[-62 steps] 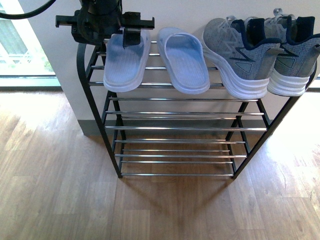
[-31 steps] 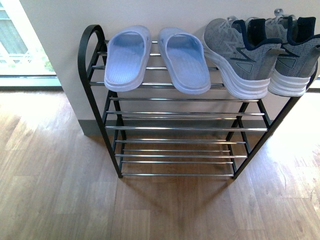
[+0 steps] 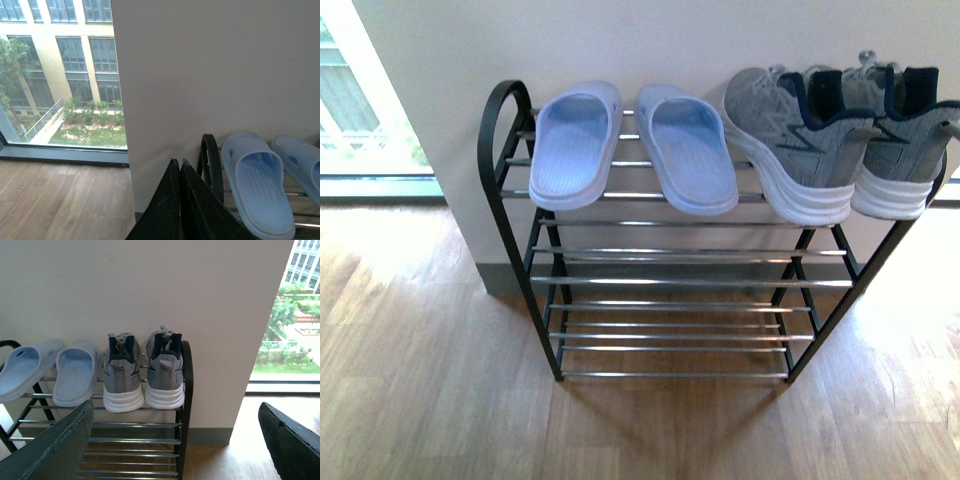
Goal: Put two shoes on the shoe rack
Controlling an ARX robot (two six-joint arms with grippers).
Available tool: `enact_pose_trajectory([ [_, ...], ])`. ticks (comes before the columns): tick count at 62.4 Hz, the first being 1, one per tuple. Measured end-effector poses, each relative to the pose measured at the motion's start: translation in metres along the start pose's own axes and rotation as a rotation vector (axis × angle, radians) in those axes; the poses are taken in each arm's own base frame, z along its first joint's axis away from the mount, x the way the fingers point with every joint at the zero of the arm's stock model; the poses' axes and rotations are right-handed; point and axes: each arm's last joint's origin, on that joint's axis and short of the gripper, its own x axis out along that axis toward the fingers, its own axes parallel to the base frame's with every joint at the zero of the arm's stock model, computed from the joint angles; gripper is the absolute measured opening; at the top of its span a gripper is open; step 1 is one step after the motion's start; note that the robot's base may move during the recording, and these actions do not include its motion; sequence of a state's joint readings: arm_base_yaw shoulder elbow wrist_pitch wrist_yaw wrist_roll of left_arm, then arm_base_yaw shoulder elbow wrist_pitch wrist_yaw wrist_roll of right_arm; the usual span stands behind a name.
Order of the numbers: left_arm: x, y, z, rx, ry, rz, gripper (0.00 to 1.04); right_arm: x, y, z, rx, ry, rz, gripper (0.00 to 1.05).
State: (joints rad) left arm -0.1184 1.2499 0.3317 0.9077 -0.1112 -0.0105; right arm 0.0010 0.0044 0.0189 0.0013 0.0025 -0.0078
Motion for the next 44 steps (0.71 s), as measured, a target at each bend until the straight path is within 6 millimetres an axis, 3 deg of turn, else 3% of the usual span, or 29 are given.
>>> enact_pose_trajectory([
  [27,-0.054,0.023,-0.018,0.0,-0.001,0.009,0.01,0.0,0.0,0.0,0.0,0.0,0.0,0.95],
  [44,-0.076,0.023,-0.032,0.001,0.003,0.003,0.01,0.0,0.0,0.0,0.0,0.0,0.0,0.95],
])
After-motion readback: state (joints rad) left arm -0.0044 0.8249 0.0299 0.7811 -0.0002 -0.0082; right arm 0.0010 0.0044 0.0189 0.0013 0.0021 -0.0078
